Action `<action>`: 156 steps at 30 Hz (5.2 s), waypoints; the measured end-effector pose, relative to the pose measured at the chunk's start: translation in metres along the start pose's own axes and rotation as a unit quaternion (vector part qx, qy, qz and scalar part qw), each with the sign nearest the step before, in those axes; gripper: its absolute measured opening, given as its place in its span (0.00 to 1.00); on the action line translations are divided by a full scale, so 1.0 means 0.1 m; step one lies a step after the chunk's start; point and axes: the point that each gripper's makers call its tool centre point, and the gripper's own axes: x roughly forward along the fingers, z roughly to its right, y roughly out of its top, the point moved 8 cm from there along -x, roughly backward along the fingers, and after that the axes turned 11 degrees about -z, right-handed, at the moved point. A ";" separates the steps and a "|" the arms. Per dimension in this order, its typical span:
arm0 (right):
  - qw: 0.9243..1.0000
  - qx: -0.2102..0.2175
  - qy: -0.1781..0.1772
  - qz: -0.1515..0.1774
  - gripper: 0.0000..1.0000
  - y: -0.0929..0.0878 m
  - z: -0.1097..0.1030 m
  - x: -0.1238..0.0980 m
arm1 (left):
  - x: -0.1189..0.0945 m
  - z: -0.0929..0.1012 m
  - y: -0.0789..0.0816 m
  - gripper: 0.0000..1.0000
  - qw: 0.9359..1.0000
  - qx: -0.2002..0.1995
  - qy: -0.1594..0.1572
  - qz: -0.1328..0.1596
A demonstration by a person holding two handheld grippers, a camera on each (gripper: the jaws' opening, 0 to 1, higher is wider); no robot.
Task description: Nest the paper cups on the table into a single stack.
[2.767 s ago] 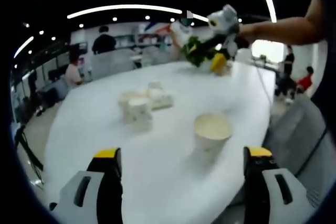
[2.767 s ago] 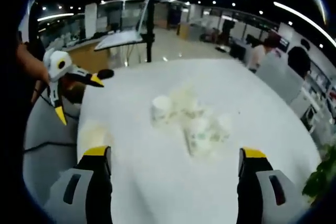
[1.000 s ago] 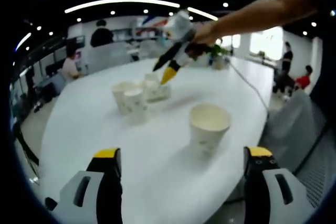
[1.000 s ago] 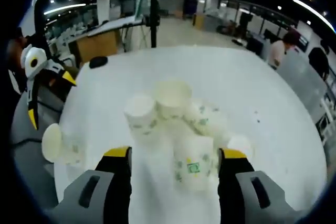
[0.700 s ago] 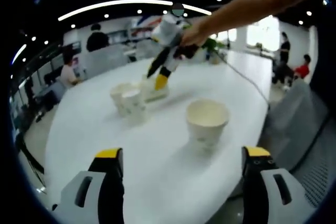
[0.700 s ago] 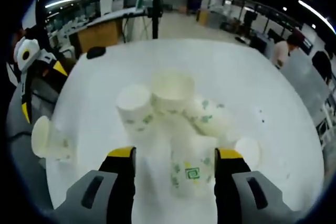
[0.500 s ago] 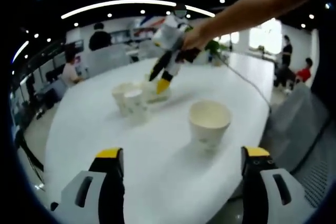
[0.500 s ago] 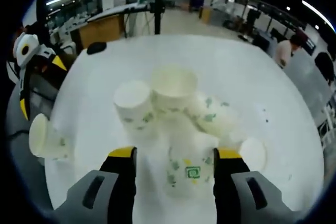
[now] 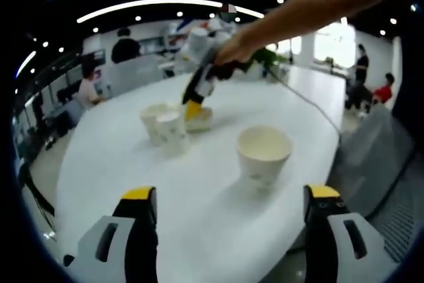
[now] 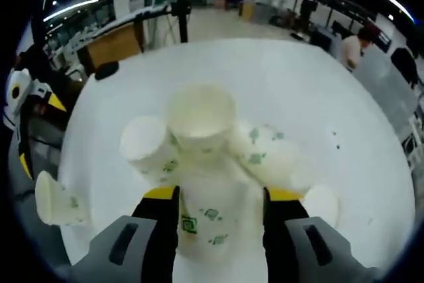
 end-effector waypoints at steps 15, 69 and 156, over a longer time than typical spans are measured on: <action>0.998 0.056 0.022 -0.027 0.41 -0.02 -0.06 0.15 | 0.00 0.02 0.00 0.90 1.000 0.003 -0.005 -0.006; 0.958 0.131 -0.093 0.237 0.34 0.17 0.02 -0.85 | -0.03 0.10 0.11 1.00 0.998 -0.022 -0.050 0.033; 0.878 0.132 -0.153 0.434 0.34 0.03 -0.87 -1.62 | -0.09 0.11 0.16 1.00 0.997 -0.025 -0.047 0.052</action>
